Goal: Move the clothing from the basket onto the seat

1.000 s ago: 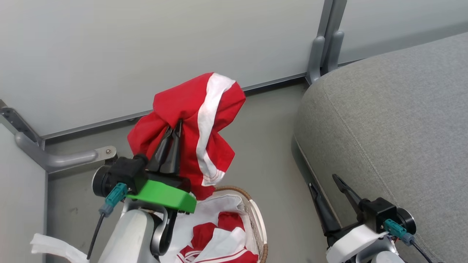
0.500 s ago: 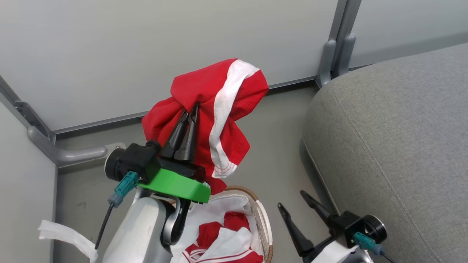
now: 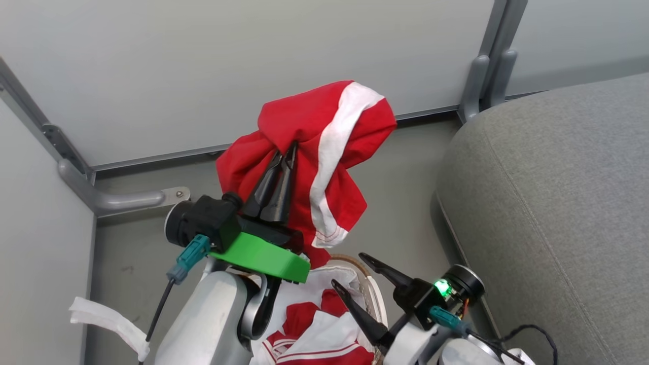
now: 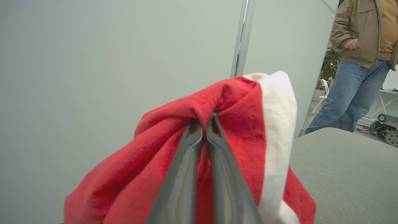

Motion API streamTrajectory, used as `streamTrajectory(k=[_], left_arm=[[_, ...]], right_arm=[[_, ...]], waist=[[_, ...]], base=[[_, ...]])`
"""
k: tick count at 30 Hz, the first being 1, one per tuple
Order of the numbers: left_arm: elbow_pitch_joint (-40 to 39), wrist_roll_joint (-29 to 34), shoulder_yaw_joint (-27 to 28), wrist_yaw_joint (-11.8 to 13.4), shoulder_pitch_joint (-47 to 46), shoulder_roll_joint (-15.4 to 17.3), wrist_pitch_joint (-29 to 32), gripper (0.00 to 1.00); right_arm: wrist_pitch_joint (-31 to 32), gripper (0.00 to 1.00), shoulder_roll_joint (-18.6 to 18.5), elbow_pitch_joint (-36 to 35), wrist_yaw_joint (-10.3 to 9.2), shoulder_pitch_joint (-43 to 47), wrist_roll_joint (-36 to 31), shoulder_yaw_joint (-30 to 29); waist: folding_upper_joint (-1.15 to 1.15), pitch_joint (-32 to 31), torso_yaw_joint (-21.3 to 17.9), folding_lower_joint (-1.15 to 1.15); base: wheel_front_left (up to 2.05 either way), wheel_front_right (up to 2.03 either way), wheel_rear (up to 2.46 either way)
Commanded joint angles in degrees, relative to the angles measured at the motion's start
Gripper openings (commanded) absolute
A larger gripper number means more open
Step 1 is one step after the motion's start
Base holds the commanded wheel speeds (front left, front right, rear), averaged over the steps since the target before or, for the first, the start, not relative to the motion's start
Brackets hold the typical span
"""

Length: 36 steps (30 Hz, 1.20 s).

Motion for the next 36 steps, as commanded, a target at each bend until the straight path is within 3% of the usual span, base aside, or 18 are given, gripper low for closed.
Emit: streamTrajectory(k=[1, 8, 29, 30, 31, 32, 36], left_arm=[[-0.16, -0.61, -0.57, 0.31, -1.25, 0.16, -0.01, 0.00], [-0.59, -3.46, -4.49, 0.48, -2.66, 0.13, -0.01, 0.00], [-1.34, -7.99, -13.97, 2.36, -5.67, 0.15, -0.01, 0.00], [-1.30, -8.09, -14.01, 2.41, -5.76, 0.15, -0.01, 0.00], [-1.31, -8.15, -14.02, 2.44, -5.82, 0.15, -0.01, 0.00], [-1.36, -8.23, -14.02, 2.56, -5.85, 0.15, -0.01, 0.00], [-1.47, -8.21, -13.82, 2.74, -5.78, 0.14, -0.01, 0.00]], right_arm=[[-0.13, 1.00, 0.11, 0.95, -0.02, -1.47, -0.65, 0.35], [-0.13, 1.00, 1.08, 6.04, -0.03, -6.18, -0.54, 1.90], [-0.13, 1.00, 1.41, 10.94, -0.03, -13.15, 3.80, 3.97], [-0.13, 0.77, 1.39, 11.33, -0.03, -13.08, 4.25, 3.99], [-0.13, 0.47, 1.37, 11.57, -0.03, -13.11, 4.50, 3.98], [-0.13, 0.00, 1.39, 11.81, -0.03, -13.12, 4.79, 3.97], [-0.13, 0.00, 1.38, 11.84, -0.03, -13.32, 5.29, 3.84]], waist=[[0.00, 0.16, 0.86, 0.00], [0.00, 0.30, 3.02, 0.00], [0.00, 0.83, 7.43, 0.00], [0.00, 0.83, 7.48, 0.00], [0.00, 0.83, 7.51, 0.00], [0.00, 0.82, 7.51, 0.00], [0.00, 0.86, 7.22, 0.00]], base=[[0.00, 0.00, 0.00], [0.00, 0.00, 0.00], [0.00, 0.00, 0.00], [0.00, 0.00, 0.00], [0.00, 0.00, 0.00], [0.00, 0.00, 0.00], [0.00, 0.00, 0.00]])
